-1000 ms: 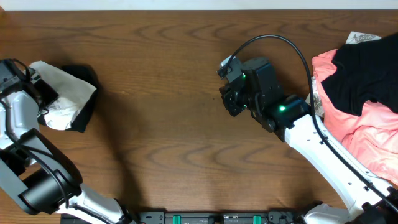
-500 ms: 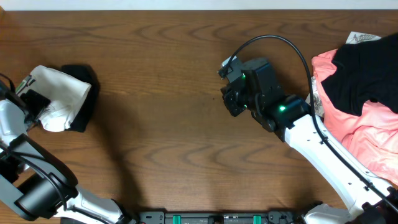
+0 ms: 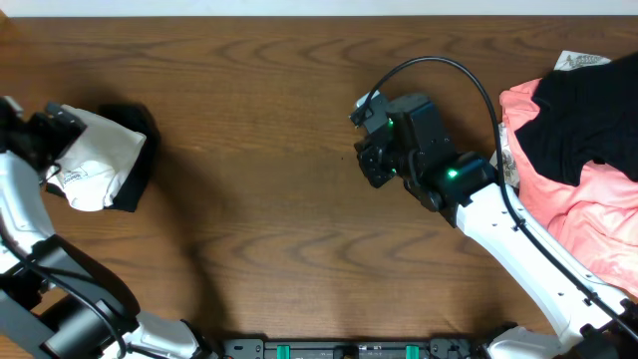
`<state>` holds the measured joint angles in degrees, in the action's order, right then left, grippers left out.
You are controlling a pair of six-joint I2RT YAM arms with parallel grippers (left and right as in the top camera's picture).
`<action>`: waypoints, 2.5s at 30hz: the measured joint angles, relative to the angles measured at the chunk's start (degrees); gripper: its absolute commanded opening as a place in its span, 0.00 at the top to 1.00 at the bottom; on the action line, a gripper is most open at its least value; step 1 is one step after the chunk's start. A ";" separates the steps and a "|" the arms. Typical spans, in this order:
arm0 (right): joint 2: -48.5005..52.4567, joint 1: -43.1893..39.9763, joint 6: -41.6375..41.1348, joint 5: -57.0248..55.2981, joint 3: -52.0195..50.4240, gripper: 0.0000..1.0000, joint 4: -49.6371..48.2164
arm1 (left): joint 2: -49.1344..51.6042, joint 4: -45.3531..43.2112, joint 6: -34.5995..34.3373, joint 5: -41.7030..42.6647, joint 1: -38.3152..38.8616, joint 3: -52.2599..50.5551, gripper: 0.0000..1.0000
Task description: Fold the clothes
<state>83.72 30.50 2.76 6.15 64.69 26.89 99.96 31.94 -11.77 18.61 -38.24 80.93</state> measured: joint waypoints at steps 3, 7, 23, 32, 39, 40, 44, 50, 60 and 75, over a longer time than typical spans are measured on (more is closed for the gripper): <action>0.00 0.00 0.02 0.02 0.00 0.76 0.79 | 0.00 0.00 0.00 0.48 2.45 0.00 0.02; 0.00 0.00 0.02 -0.02 0.00 0.77 2.95 | 0.00 -0.42 0.04 -3.19 5.77 0.00 0.02; 0.00 0.00 0.02 0.00 0.00 0.75 5.44 | 9.90 2.14 1.14 -10.93 11.72 0.00 0.02; 0.00 0.00 0.02 -0.22 0.00 0.74 5.44 | 14.93 5.84 1.33 -12.85 13.94 0.04 0.02; 0.00 0.00 0.02 -0.42 0.00 0.74 5.46 | 14.91 5.75 1.33 -13.25 14.14 0.11 0.02; 0.00 0.00 0.02 -0.44 0.00 0.74 5.46 | 14.84 5.75 1.31 -13.25 14.14 0.11 0.02; 0.00 0.00 0.02 -0.44 0.00 0.74 5.46 | 13.73 5.84 1.51 -13.00 14.14 0.11 0.02; 0.00 0.00 0.17 -0.59 0.00 0.47 5.49 | 5.07 6.60 1.75 -12.44 14.47 0.09 0.02; 0.00 0.00 0.68 -0.35 0.00 0.20 5.40 | -12.00 11.93 5.11 -12.31 17.49 0.11 0.02; 0.00 0.00 0.66 -0.20 -0.02 0.16 7.63 | -11.08 7.13 -4.96 -16.50 4.35 0.11 0.02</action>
<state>83.72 30.50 3.42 5.96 64.66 34.52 88.88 39.07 -16.73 2.11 -33.89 81.03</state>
